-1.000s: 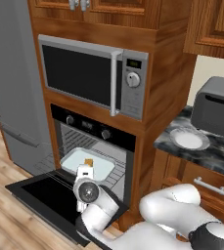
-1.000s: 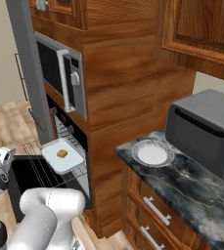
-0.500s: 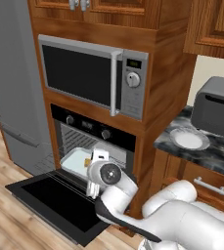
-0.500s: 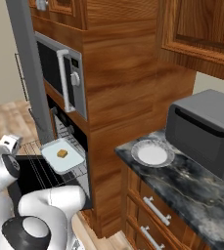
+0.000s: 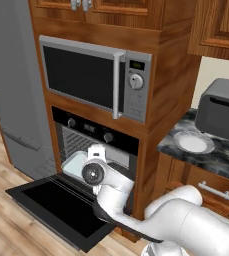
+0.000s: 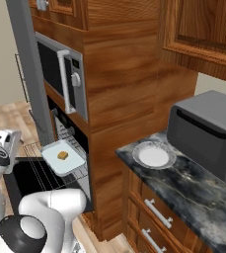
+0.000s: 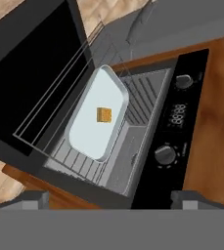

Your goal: Take the baked cake out of the oven and place it on the plate for cooling. Then close the oven door.

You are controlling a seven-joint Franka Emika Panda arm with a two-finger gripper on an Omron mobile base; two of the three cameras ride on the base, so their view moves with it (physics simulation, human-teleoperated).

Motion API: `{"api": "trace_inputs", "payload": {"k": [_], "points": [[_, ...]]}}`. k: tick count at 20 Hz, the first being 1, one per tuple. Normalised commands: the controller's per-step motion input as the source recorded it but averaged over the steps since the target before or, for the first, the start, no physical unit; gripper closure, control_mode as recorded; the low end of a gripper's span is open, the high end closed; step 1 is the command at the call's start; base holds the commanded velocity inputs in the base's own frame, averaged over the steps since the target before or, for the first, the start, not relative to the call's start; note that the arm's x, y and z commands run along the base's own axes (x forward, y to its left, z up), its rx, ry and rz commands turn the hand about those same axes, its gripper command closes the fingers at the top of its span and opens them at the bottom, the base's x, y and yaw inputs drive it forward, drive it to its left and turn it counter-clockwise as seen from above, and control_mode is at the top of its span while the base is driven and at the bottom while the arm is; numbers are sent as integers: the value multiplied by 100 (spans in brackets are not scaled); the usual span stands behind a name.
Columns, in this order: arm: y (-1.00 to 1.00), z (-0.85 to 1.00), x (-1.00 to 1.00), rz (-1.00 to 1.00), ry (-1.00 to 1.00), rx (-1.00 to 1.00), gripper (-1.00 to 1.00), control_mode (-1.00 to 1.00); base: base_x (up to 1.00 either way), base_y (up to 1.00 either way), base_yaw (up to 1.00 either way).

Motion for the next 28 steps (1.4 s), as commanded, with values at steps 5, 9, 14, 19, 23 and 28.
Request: {"api": "trace_inputs", "payload": {"k": [5,9,14,19,23,28], "points": [[-6,38,2,-15,15,-25,-100,-100,0,0,0],[-21,6,11,-10,21,-23,-100,-100,0,0,0],[-33,-6,19,-12,23,-18,-100,-100,0,0,0],[-34,-27,18,-13,17,-14,-100,-100,0,0,0],[-1,-31,13,-3,27,-17,-100,-100,0,0,0],[3,-25,10,0,22,-20,-100,-100,0,0,0]]}}
